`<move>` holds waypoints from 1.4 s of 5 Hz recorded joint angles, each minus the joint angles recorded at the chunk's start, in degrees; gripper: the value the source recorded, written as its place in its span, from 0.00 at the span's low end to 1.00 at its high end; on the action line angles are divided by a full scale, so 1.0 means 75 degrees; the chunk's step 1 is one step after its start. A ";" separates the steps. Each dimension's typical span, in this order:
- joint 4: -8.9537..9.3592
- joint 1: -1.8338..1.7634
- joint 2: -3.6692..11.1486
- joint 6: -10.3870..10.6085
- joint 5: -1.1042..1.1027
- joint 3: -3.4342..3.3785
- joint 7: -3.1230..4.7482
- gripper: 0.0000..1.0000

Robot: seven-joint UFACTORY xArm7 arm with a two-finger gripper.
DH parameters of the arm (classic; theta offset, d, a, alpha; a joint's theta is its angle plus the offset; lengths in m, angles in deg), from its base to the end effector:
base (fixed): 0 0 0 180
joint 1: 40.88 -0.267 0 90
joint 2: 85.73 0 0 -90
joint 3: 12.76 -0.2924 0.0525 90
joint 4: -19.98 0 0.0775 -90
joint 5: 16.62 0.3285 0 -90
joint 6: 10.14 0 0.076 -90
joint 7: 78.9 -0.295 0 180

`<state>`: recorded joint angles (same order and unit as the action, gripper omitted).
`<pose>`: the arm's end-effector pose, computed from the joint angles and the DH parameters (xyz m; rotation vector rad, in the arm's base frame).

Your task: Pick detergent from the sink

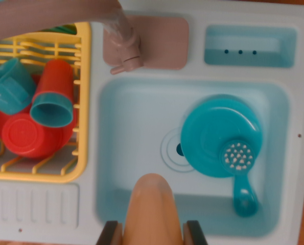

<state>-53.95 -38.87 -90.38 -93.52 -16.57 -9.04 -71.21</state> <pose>0.4150 -0.0413 0.2732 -3.1226 -0.0539 0.1291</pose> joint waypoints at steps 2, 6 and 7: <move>-0.0139 -0.0001 -0.0059 -0.0197 -0.0005 0.0000 -0.0005 1.00; -0.0324 -0.0002 -0.0138 -0.0461 -0.0012 -0.0001 -0.0011 1.00; -0.0324 -0.0002 -0.0138 -0.0461 -0.0012 -0.0001 -0.0011 1.00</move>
<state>-56.38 -38.88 -91.42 -96.98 -16.66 -9.05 -71.29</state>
